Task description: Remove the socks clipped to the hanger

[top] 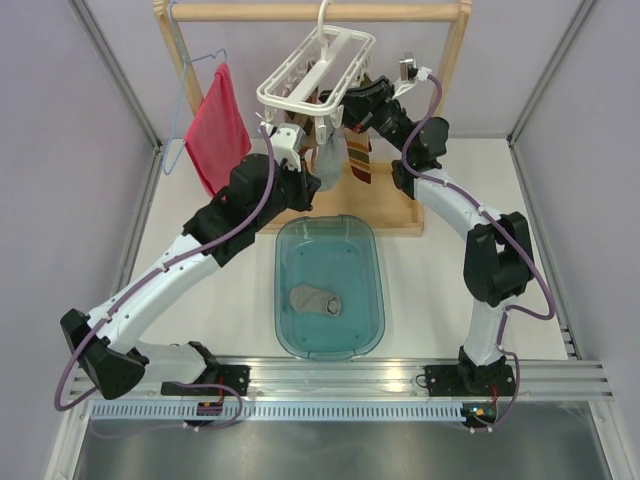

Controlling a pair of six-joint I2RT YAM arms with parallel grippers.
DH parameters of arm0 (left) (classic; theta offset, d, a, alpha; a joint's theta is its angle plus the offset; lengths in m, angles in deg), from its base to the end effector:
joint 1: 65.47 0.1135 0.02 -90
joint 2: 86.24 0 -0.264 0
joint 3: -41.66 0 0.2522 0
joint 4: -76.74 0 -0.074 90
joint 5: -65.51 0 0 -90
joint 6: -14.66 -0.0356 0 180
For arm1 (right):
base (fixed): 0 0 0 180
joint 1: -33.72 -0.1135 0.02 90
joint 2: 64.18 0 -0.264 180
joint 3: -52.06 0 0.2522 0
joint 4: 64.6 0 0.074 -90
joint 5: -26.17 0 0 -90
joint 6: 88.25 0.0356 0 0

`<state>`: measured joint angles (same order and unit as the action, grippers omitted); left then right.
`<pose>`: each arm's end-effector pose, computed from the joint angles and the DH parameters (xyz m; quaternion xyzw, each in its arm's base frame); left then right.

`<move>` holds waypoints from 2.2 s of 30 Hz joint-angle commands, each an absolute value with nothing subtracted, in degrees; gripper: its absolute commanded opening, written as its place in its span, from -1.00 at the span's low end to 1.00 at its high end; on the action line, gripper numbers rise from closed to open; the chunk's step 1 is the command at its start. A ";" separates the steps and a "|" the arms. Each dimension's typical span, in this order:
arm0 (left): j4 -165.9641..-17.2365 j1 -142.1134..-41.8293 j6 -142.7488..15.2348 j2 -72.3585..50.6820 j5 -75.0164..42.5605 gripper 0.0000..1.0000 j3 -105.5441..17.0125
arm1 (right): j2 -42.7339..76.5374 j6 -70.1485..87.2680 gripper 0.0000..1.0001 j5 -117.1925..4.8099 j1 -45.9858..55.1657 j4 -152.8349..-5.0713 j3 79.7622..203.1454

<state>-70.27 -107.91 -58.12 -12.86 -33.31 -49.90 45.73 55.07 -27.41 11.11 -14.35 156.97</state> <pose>0.2174 -0.1914 0.4173 0.1267 0.7812 -0.2497 0.5580 0.3920 0.1861 0.4126 -0.1829 0.4252 0.6342 0.6193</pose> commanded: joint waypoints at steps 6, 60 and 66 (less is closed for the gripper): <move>-69.72 -107.48 -56.27 -15.23 -33.89 -0.95 -46.28 | 40.85 51.67 -0.98 -34.65 11.92 -11.30 152.22; -76.05 -131.37 -54.69 -40.01 -40.56 -0.95 -17.98 | -16.01 23.54 0.96 -54.25 12.45 -69.11 105.29; -76.31 -140.51 -50.20 -36.25 -47.51 -0.95 -19.28 | -21.10 24.86 0.96 -57.23 12.45 -74.23 99.94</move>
<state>-75.34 -136.91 -53.77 -38.54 -41.00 -17.77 -19.45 24.49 -53.94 12.20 -69.21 102.70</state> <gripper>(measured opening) 0.029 0.982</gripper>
